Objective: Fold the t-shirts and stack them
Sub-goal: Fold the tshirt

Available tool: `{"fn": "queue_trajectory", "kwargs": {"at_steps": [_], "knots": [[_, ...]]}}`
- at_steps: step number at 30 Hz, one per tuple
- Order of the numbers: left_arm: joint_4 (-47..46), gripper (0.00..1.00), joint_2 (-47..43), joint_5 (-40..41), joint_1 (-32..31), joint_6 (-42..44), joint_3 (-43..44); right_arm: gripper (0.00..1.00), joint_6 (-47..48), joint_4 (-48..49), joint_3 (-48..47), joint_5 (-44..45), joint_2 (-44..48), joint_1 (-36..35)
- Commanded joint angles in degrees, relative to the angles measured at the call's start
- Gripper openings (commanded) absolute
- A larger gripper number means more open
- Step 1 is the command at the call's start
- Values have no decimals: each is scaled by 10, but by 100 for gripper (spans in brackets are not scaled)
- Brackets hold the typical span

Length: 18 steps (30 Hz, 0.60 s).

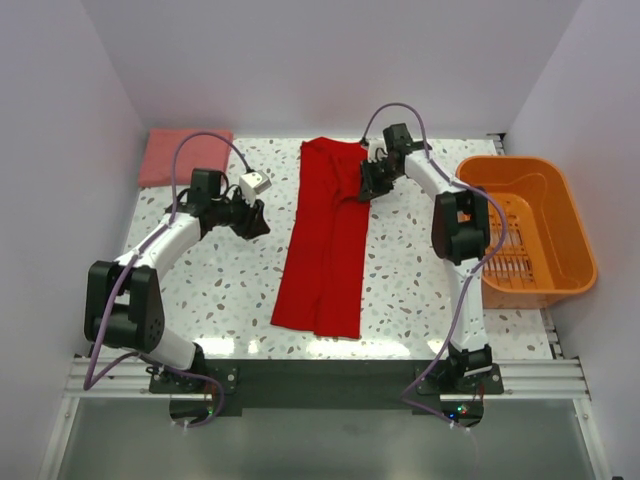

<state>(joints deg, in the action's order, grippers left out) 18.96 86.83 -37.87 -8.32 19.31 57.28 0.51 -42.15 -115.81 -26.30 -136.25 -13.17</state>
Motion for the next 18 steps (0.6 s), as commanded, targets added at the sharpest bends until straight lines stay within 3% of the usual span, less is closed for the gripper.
{"fn": "queue_trajectory", "kwargs": {"at_steps": [1,7,18], "knots": [[0,38,-3,-5,-1,13,21,25,66,-35,-37,2,34,-4],[1,38,-10,-18,-1,7,22,24,85,29,-30,-26,74,-2],[-3,38,10,-14,0,13,20,11,-81,115,-94,-109,-28,-8]]}}
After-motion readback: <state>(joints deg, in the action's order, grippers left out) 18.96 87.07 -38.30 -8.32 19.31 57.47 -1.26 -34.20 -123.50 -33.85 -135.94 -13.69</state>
